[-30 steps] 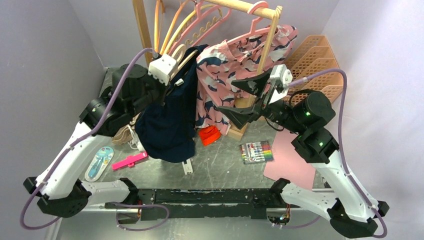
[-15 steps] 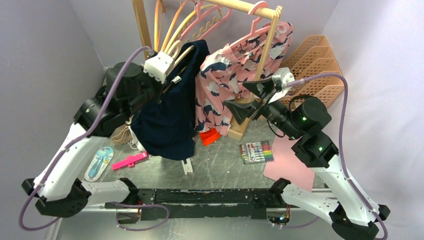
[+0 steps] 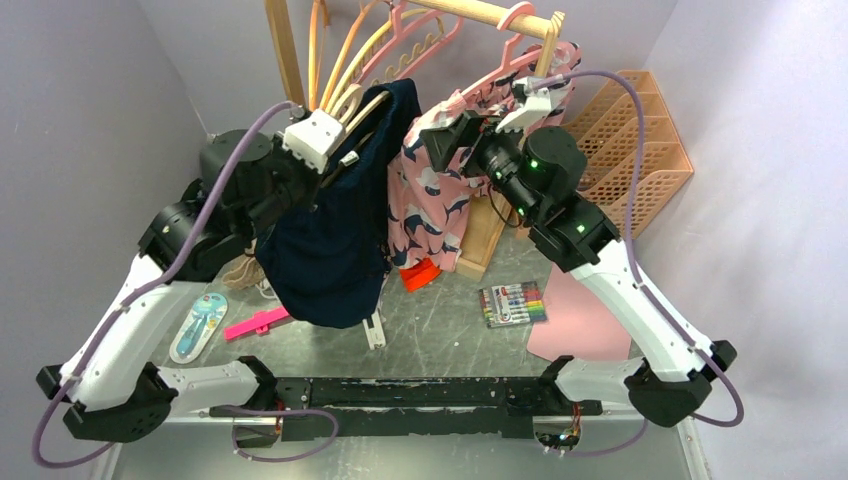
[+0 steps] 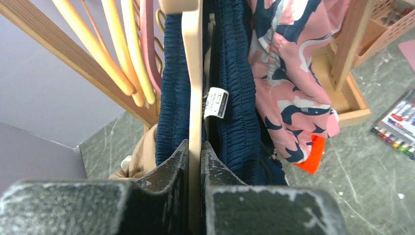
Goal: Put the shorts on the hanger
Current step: Place the hanger at the clothesline.
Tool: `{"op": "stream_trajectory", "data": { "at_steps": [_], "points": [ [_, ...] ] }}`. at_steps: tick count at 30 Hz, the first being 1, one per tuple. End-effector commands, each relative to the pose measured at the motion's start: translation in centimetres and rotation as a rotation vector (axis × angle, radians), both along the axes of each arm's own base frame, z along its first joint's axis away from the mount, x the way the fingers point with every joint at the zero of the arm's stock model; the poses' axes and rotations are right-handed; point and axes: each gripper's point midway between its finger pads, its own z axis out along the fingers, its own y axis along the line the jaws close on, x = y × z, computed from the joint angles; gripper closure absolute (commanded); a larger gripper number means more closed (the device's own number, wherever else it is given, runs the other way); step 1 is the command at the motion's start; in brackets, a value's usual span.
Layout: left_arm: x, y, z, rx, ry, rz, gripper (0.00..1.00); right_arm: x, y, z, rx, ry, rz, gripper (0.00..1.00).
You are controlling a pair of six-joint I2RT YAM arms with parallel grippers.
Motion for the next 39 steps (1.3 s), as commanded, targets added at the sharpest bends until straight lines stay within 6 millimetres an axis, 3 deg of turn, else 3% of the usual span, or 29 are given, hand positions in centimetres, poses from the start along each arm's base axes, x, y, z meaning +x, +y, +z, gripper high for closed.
{"op": "stream_trajectory", "data": {
  "at_steps": [1, 6, 10, 18, 24, 39],
  "points": [
    [2.3, 0.0, 4.4, -0.027, -0.146, 0.062, 0.93, 1.0, -1.5, -0.1, 0.083, 0.070, -0.119, 0.00],
    [4.3, -1.5, 5.5, -0.029, -0.185, 0.066, 0.93, 0.3, -2.9, -1.5, 0.040, 0.077, -0.151, 0.00],
    [5.6, -4.1, 6.8, -0.074, -0.215, 0.006, 0.93, -0.7, -4.5, -2.2, -0.001, 0.073, -0.176, 0.00],
    [9.0, -8.2, 7.6, -0.161, -0.179, -0.090, 0.93, -3.5, -6.9, -1.5, 0.003, 0.004, -0.166, 0.00],
    [11.5, -9.9, 6.8, -0.238, -0.078, -0.146, 0.93, -4.2, -8.3, -2.1, -0.016, -0.021, -0.190, 0.00],
    [14.1, -12.7, 4.5, -0.312, 0.056, -0.181, 0.93, -5.2, -9.3, -5.4, -0.067, -0.013, -0.196, 0.00]
  ]
}}
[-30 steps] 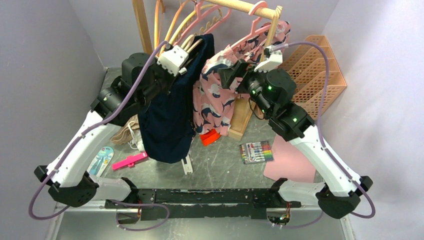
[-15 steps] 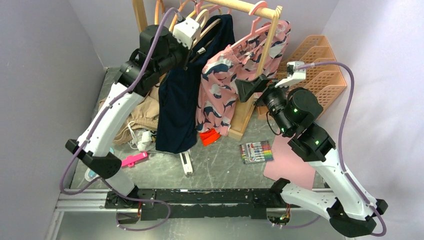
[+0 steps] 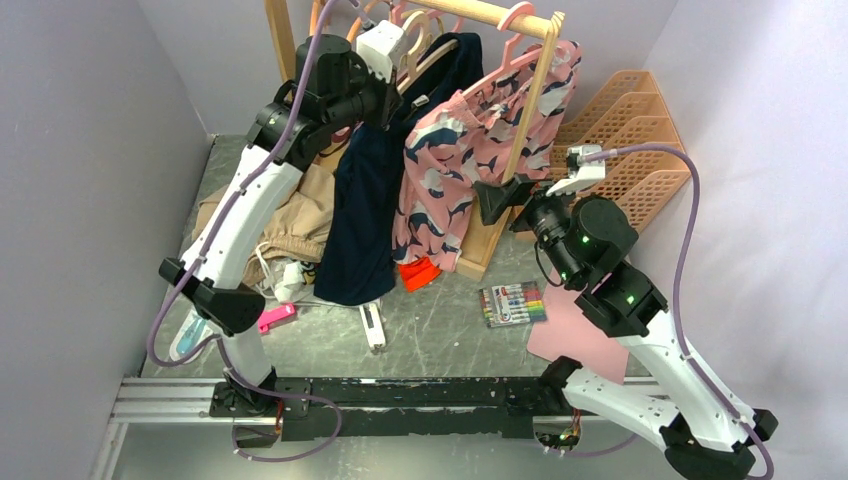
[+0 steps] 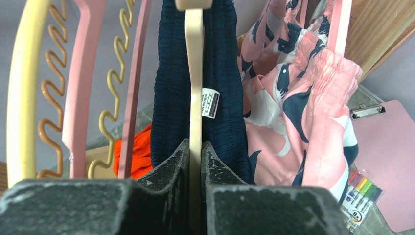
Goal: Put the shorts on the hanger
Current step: Place the hanger at the clothesline.
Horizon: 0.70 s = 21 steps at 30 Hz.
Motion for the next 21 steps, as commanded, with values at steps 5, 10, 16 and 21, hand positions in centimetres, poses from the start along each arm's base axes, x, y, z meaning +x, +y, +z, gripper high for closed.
{"op": "stream_trajectory", "data": {
  "at_steps": [5, 10, 16, 21],
  "points": [
    [-0.4, -0.7, 3.0, -0.085, -0.066, -0.046, 0.93, -0.5, -0.8, 0.4, -0.025, -0.049, -0.008, 0.00],
    [-1.9, 1.4, 3.5, -0.066, -0.116, -0.014, 0.93, -1.8, 1.5, 3.4, -0.115, -0.171, 0.162, 0.00],
    [-3.5, 3.5, 2.6, -0.004, -0.115, 0.013, 0.93, -1.2, 4.5, 6.3, -0.174, -0.251, 0.273, 0.00],
    [-6.6, 3.8, 1.3, 0.021, -0.102, -0.081, 0.93, -0.2, 6.8, 9.3, -0.147, -0.334, 0.321, 0.00]
  ]
}}
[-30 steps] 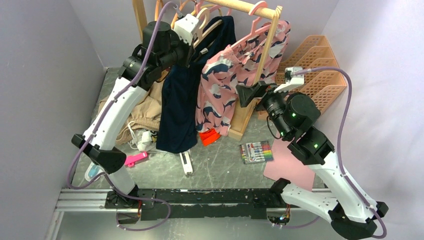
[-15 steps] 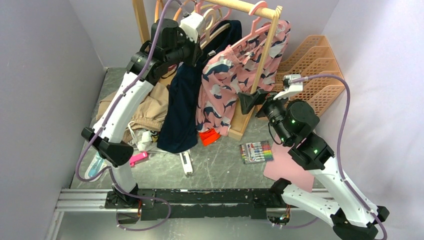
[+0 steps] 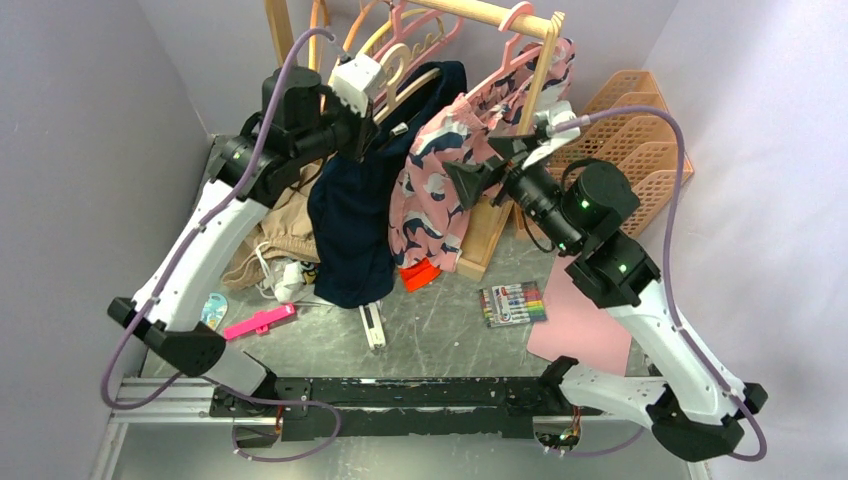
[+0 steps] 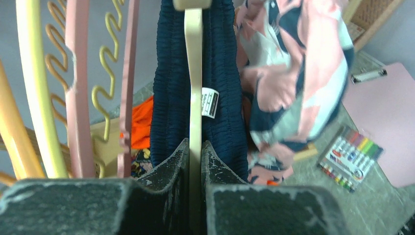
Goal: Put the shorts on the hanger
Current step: Place the hanger at the clothesline.
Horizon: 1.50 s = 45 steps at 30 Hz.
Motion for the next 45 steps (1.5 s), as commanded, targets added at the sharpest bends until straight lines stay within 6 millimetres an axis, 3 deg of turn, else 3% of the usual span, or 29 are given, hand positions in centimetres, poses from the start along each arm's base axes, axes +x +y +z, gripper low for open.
{"op": "stream_trajectory", "data": {
  "at_steps": [1, 7, 13, 24, 29, 38, 41, 45],
  "points": [
    [-3.0, 0.6, 3.1, -0.038, -0.110, -0.097, 0.93, 0.3, 2.2, 4.1, 0.030, -0.125, 0.082, 0.01],
    [-6.0, 0.9, 3.8, -0.063, -0.116, -0.176, 0.93, 2.7, 5.1, 5.6, 0.118, -0.112, 0.116, 0.07],
    [-7.1, 1.3, 3.6, -0.067, -0.109, -0.188, 0.93, 4.7, 7.5, 5.7, 0.221, -0.053, 0.138, 0.19],
    [-7.8, 1.6, 3.3, -0.064, -0.106, -0.203, 0.93, 5.8, 9.0, 7.0, 0.345, -0.051, 0.176, 0.29],
    [-8.0, 1.7, 3.4, -0.064, -0.110, -0.205, 0.93, 6.6, 9.8, 6.9, 0.337, -0.043, 0.185, 0.45],
    [-8.4, 1.3, 3.2, -0.073, -0.102, -0.232, 0.93, 7.3, 10.6, 6.3, 0.322, -0.031, 0.190, 0.46],
    [-8.6, 1.1, 3.2, -0.079, -0.095, -0.249, 0.93, 7.5, 10.8, 6.2, 0.325, -0.027, 0.193, 0.58],
    [-8.8, 0.9, 3.0, -0.084, -0.084, -0.256, 0.93, 7.4, 11.0, 6.3, 0.334, -0.028, 0.209, 0.86]
  ]
}}
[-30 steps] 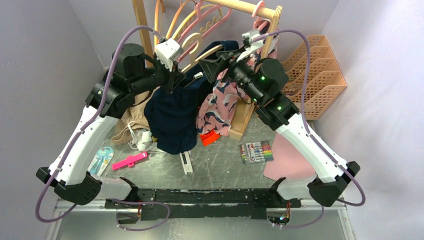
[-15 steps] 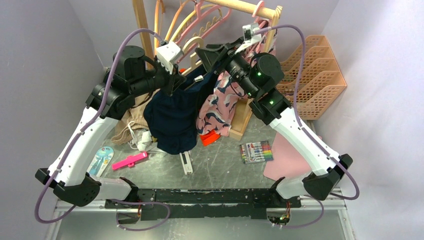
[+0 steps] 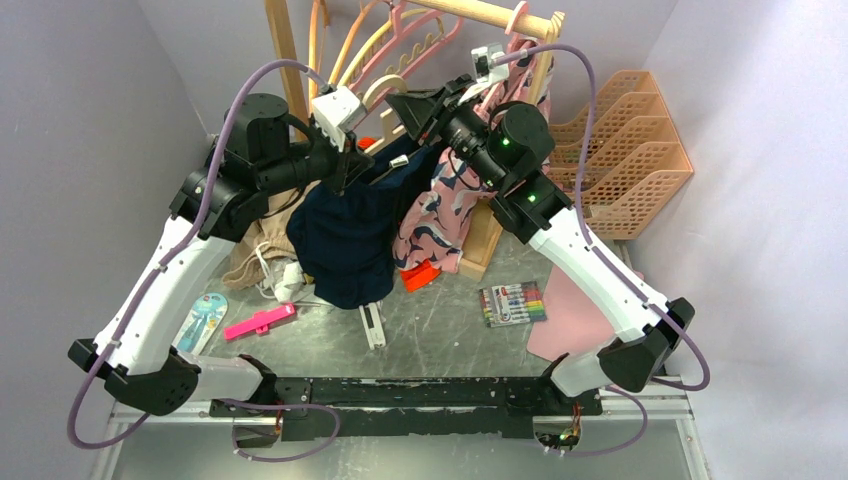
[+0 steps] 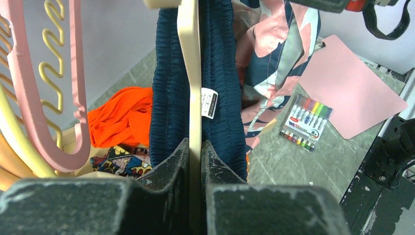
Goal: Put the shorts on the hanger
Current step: Place the hanger at the clothesline.
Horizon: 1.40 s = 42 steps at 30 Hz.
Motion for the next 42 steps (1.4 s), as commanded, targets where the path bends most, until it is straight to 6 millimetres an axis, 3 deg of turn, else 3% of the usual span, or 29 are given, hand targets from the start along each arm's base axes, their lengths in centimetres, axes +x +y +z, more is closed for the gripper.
{"op": "stream_trajectory", "data": {
  "at_steps": [1, 3, 7, 11, 12, 14, 19, 25, 32, 35, 38, 40, 42],
  "points": [
    [-1.1, -0.3, 3.1, -0.078, -0.078, -0.052, 0.93, -0.3, -0.6, 2.0, 0.041, -0.038, 0.002, 0.93],
    [-1.4, -0.3, 3.2, -0.086, -0.082, -0.059, 0.89, -0.4, -0.8, 2.0, 0.050, -0.036, -0.001, 1.00],
    [-2.2, 0.2, 4.0, -0.108, -0.103, -0.058, 0.52, -0.6, -1.5, 2.1, 0.083, -0.029, -0.012, 1.00],
    [-3.1, 0.9, 4.8, -0.125, -0.124, -0.054, 0.35, -0.5, -2.0, 2.0, 0.098, -0.017, -0.022, 1.00],
    [-3.4, 1.1, 4.9, -0.127, -0.128, -0.052, 0.23, -0.4, -2.2, 1.9, 0.104, -0.013, -0.022, 1.00],
    [-3.9, 1.6, 4.7, -0.125, -0.128, -0.046, 0.17, -0.4, -2.5, 1.8, 0.113, -0.011, -0.022, 1.00],
    [-4.9, 3.0, 2.9, -0.091, -0.107, -0.017, 0.15, -0.8, -2.9, 1.8, 0.131, -0.013, -0.004, 1.00],
    [-5.4, 3.5, -0.7, -0.010, -0.053, -0.023, 0.14, -1.9, -2.9, 2.1, 0.138, -0.041, 0.058, 1.00],
    [-4.6, 3.5, -2.7, 0.048, -0.033, -0.015, 0.16, -2.9, -2.6, 2.3, 0.134, -0.064, 0.113, 1.00],
    [-4.3, 3.1, -2.7, 0.049, -0.032, -0.029, 0.30, -3.1, -2.4, 2.2, 0.130, -0.063, 0.128, 1.00],
    [-4.0, 2.9, -2.5, 0.043, -0.028, -0.025, 0.57, -3.3, -2.3, 1.9, 0.132, -0.060, 0.142, 1.00],
    [-3.9, 2.8, -2.3, 0.037, -0.031, -0.022, 0.58, -3.6, -2.4, 2.1, 0.136, -0.064, 0.149, 1.00],
    [-3.8, 2.6, -2.4, 0.035, -0.027, -0.028, 0.50, -3.8, -2.5, 2.2, 0.134, -0.067, 0.152, 1.00]
  ]
}}
